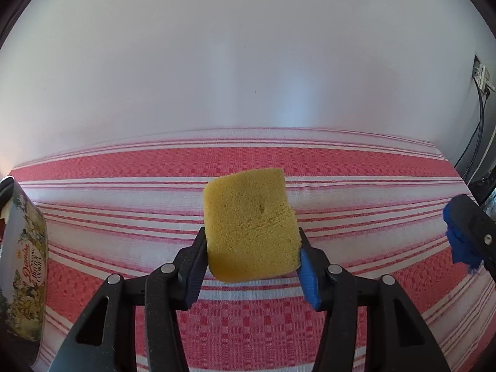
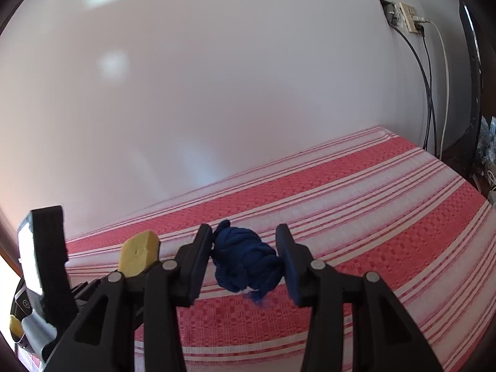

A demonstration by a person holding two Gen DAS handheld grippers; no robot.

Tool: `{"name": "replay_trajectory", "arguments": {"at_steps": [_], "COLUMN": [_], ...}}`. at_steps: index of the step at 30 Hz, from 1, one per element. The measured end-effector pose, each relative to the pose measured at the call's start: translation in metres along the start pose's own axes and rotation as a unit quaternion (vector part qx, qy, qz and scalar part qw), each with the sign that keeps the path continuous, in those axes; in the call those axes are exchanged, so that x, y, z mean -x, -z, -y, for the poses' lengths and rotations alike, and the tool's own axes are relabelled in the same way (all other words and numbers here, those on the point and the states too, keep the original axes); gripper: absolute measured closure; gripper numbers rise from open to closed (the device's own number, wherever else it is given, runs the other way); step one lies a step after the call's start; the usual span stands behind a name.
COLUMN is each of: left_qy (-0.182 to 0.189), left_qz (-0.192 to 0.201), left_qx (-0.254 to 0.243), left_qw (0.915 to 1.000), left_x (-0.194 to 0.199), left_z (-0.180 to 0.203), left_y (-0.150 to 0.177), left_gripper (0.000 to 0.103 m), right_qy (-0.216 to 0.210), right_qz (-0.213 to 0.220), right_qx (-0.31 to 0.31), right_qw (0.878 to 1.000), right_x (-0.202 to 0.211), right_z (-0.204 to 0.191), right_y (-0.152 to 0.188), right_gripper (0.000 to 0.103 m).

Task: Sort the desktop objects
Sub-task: 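Lift the sponge and sock and carry both over the tin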

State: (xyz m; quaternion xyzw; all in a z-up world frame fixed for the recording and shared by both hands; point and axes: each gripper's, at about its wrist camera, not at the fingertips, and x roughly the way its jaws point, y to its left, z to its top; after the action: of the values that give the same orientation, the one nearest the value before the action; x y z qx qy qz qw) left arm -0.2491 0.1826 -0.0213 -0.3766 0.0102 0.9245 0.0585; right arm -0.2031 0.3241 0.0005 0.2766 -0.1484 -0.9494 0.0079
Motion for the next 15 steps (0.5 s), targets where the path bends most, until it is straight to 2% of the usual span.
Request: {"name": "replay_trajectory", "arguments": {"at_steps": [6,15], "left_qy": [0.003,-0.008], "left_qz": [0.027,0.043], "left_qx": [-0.008,-0.023], "left_qw": [0.9996,0.9988], "left_x": [0.04,0.073], "left_z": [-0.01,-0.023], "left_y": [0.023,0.048], "left_gripper": [0.049,0.049], "right_qy": [0.007,0.012], "right_qz": [0.023,0.036], "right_qx": [0.021,0.047], "right_qw": [1.0,0.998], "right_x": [0.005,0.019], "right_z": [-0.011,-0.029], "right_y": [0.009,0.025], "right_gripper": [0.06,0.06]}}
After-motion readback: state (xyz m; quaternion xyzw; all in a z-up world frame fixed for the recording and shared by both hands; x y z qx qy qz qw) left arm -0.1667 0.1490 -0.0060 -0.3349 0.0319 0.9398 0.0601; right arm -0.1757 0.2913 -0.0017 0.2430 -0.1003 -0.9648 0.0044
